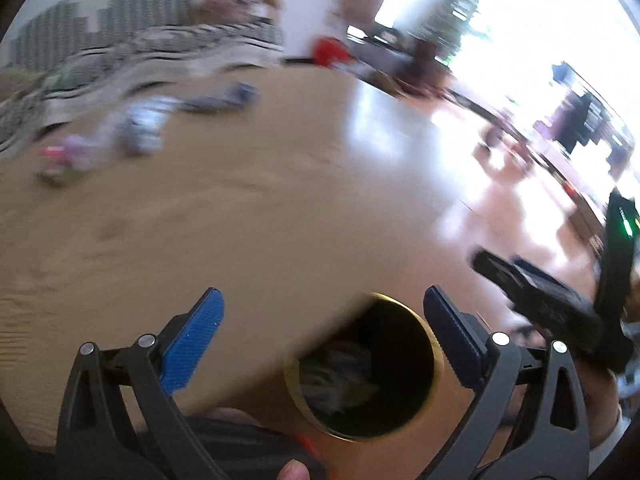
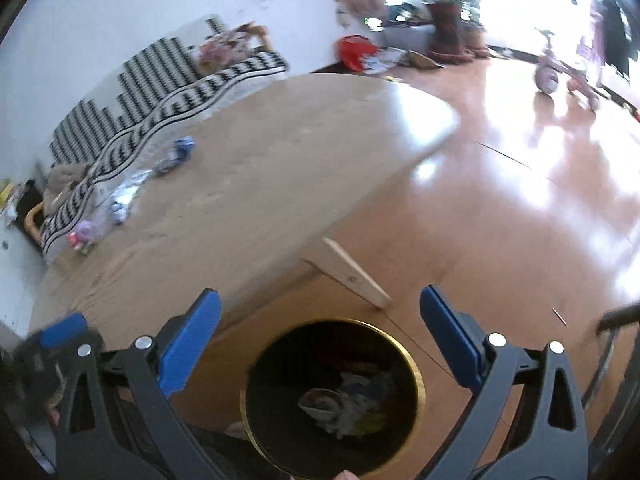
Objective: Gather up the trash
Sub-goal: 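Grasp the pink-and-purple toy with the left tool while the right tool grasps crumpled grey cloth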
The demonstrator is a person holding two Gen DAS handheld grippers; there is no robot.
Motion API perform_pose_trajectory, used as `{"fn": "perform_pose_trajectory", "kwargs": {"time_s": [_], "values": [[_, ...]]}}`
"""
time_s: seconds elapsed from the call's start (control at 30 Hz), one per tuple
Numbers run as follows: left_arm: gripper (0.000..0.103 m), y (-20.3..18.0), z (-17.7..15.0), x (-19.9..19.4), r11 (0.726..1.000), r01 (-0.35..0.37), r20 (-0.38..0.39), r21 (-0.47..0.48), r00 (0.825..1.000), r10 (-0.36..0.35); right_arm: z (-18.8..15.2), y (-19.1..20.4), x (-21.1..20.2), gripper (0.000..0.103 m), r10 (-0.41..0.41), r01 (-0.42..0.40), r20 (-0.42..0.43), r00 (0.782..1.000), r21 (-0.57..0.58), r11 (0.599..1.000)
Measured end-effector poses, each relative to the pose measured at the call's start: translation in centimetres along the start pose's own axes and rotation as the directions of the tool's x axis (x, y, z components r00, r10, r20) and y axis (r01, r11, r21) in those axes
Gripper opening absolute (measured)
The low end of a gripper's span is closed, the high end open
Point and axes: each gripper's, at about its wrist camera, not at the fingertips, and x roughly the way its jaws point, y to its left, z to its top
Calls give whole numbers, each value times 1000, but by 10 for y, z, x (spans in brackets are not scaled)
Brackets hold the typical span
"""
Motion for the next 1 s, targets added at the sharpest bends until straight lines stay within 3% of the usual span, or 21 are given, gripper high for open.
{"fn": "perform_pose_trajectory", "kwargs": {"time_s": [0.07, 0.17, 0.33, 0.53, 0.67, 0.87, 1.0], "values": [[97, 41, 11, -6, 994, -84, 11, -74, 996, 85, 7, 23, 10, 96, 24, -24, -8, 1000, -46, 999], [97, 103, 22, -11, 961, -207, 5, -183, 977, 212, 14, 58, 23, 96, 56, -58, -18, 998, -111, 992], [97, 191, 32, -19, 910, -271, -8, -313, 959, 283, 23, 113, 49, 96, 97, -104, -43, 994, -197, 975], [97, 234, 70, -17, 909, -329, 23, -255, 938, 346, 61, 161, 83, 96, 123, -126, -27, 992, -265, 956], [97, 248, 92, 5, 920, -337, 1, -202, 939, 344, 109, 188, 121, 96, 105, -94, 15, 994, -344, 934], [97, 263, 111, 49, 930, -338, -31, -143, 941, 337, 159, 220, 201, 96, 109, -113, -36, 993, -429, 896], [97, 270, 123, 67, 941, -302, -22, -153, 953, 302, 180, 231, 239, 96, 115, -132, -68, 991, -364, 922]]}}
